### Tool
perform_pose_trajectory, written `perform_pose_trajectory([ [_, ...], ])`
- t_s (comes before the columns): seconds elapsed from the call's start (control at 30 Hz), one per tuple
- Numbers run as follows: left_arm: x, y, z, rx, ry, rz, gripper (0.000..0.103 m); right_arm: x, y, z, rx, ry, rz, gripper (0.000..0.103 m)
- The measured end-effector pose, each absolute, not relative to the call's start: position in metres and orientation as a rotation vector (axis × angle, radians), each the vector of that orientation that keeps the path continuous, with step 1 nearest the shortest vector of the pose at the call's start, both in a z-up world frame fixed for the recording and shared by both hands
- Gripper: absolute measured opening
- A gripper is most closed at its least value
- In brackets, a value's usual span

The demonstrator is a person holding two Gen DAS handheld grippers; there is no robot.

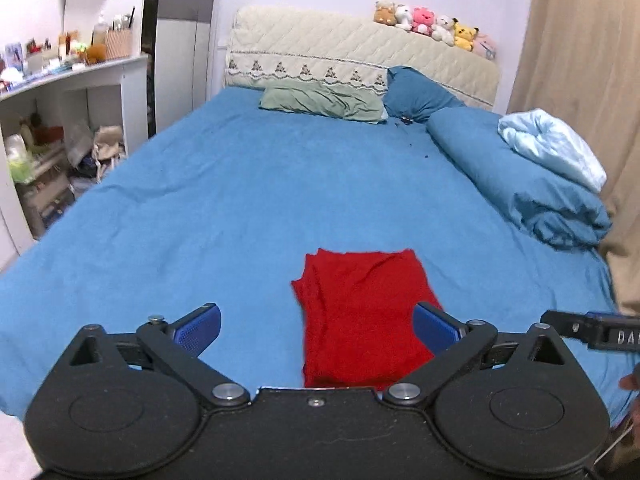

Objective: Fold small clothes

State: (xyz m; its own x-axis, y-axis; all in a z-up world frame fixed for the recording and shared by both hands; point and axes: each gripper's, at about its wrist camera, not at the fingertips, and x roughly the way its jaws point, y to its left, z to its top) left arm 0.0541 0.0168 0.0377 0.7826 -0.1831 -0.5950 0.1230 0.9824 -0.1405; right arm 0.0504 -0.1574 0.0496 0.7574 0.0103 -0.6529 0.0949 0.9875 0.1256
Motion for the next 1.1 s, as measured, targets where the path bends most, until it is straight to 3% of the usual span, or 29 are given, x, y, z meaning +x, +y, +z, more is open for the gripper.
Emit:
perform_pose_trajectory([
  [0.37,0.016,0.018,-0.013,-0.037,0.712,-0.174,0.103,-0.004,-0.130,0.017,0.048,0.760,-0.118,0.103],
  [1.1,0.010,0.012,-0.019,-0.002,0.700,-0.180,0.103,-0.006,-0.134,-0.001,0.043,0.772,-0.140,0.103],
])
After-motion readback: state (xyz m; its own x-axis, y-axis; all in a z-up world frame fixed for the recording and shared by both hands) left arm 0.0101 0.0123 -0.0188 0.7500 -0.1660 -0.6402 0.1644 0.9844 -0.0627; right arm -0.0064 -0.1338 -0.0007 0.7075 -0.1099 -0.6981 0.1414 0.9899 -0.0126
